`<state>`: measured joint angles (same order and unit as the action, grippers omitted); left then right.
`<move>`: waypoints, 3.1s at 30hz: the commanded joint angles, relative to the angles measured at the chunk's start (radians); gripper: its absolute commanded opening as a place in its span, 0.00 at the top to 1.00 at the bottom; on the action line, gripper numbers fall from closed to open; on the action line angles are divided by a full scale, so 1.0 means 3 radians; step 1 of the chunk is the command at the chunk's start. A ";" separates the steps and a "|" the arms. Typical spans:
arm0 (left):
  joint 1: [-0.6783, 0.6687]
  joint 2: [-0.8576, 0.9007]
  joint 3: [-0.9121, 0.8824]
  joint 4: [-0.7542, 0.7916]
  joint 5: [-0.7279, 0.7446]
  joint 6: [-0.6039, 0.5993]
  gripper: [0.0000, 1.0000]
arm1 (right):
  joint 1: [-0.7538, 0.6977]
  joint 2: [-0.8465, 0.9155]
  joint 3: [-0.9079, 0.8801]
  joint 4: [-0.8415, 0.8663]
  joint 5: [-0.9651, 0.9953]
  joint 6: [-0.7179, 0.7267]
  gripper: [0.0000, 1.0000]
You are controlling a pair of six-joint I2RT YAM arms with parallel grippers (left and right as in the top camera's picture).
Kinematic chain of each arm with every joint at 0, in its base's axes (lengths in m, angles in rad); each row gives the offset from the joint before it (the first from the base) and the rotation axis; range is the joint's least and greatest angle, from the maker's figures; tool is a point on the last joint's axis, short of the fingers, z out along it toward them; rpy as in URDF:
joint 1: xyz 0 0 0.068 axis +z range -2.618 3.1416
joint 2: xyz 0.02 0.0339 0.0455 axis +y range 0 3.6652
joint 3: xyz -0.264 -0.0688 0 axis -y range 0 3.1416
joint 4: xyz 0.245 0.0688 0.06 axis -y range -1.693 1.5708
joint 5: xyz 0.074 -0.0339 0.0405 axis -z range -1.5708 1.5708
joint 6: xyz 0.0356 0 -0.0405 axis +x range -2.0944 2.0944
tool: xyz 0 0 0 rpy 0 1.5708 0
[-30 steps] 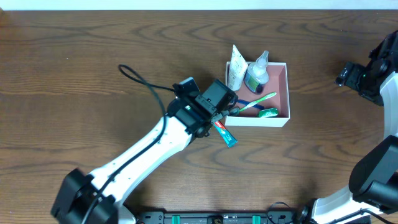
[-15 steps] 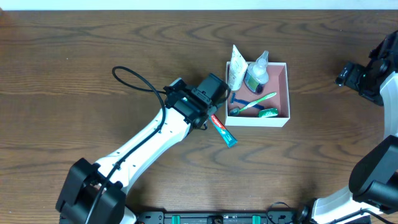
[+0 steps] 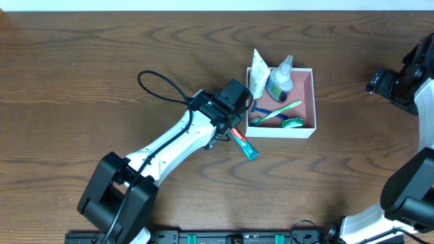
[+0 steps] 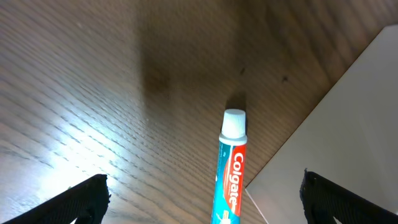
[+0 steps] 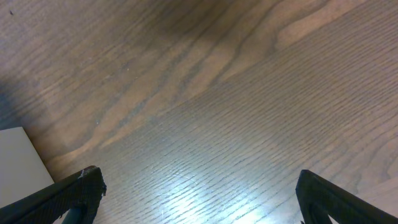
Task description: Pack container
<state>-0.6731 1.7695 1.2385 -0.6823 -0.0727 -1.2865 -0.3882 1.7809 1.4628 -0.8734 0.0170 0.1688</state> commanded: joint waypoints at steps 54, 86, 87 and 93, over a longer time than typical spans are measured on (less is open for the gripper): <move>0.0009 0.0188 0.0000 0.0315 0.0042 0.0432 0.38 | -0.0014 0.0024 -0.0006 0.0001 0.0017 0.0033 0.01; -0.0006 0.0387 -0.0013 0.0702 0.0207 0.0266 0.94 | -0.0014 0.0024 -0.0006 0.0001 0.0017 0.0033 0.01; -0.0006 0.0385 -0.0013 0.0716 0.0209 0.0285 0.94 | -0.0014 0.0024 -0.0006 0.0001 0.0017 0.0033 0.01; -0.0008 0.0404 -0.0014 0.0722 0.0219 0.0285 0.94 | -0.0014 0.0024 -0.0006 0.0001 0.0017 0.0033 0.01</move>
<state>-0.6750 1.8786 1.2385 -0.4641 -0.0086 -1.2041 -0.3882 1.7809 1.4628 -0.8734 0.0170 0.1688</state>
